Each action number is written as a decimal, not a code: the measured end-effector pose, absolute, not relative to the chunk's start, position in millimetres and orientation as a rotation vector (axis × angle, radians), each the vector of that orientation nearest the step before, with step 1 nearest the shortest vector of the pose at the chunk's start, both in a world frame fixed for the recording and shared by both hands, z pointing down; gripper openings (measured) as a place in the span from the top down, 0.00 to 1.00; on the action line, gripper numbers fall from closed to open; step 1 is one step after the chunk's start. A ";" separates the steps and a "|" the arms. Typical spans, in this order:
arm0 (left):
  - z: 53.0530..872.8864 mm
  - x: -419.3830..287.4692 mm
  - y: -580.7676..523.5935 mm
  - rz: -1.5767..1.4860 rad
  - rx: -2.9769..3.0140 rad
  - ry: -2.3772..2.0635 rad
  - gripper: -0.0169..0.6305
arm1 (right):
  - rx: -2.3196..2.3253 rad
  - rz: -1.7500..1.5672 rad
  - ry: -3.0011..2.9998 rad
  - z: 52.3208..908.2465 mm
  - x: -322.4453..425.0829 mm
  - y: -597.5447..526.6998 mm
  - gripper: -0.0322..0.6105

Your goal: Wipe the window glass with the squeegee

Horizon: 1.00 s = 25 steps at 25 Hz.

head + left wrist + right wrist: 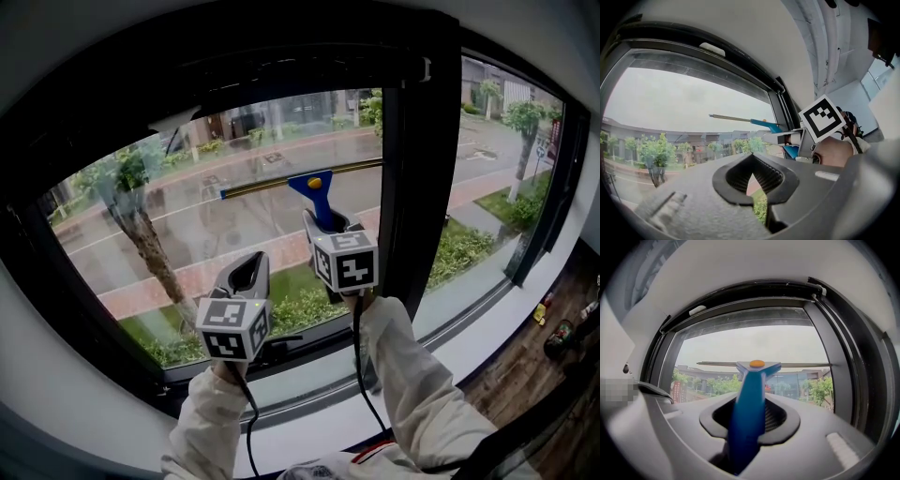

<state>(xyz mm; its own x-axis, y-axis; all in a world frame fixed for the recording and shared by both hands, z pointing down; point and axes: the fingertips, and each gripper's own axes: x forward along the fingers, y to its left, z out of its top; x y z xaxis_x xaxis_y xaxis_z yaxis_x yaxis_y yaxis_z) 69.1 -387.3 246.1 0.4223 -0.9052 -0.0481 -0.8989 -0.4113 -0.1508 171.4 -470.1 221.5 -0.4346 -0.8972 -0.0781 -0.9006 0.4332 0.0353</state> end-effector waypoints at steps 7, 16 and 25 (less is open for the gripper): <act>282.1 68.3 -392.4 -0.105 -2.561 1.633 0.97 | -1.652 0.076 2.639 255.6 174.2 -468.9 0.76; 332.7 71.7 -394.1 -0.163 -2.640 1.649 0.97 | -1.670 0.003 2.688 311.2 176.0 -464.8 0.76; 384.1 74.5 -387.6 -0.242 -2.702 1.672 0.97 | -1.697 -0.038 2.729 374.6 177.2 -460.5 0.76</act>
<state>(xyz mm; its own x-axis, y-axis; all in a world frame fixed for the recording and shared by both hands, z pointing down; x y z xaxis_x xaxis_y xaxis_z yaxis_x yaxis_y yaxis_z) 74.5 -387.6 384.1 0.4384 -0.8857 0.1527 -0.8926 -0.4490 -0.0413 177.2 -460.5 374.6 -0.4403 -0.8948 0.0738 -0.8965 0.4427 0.0180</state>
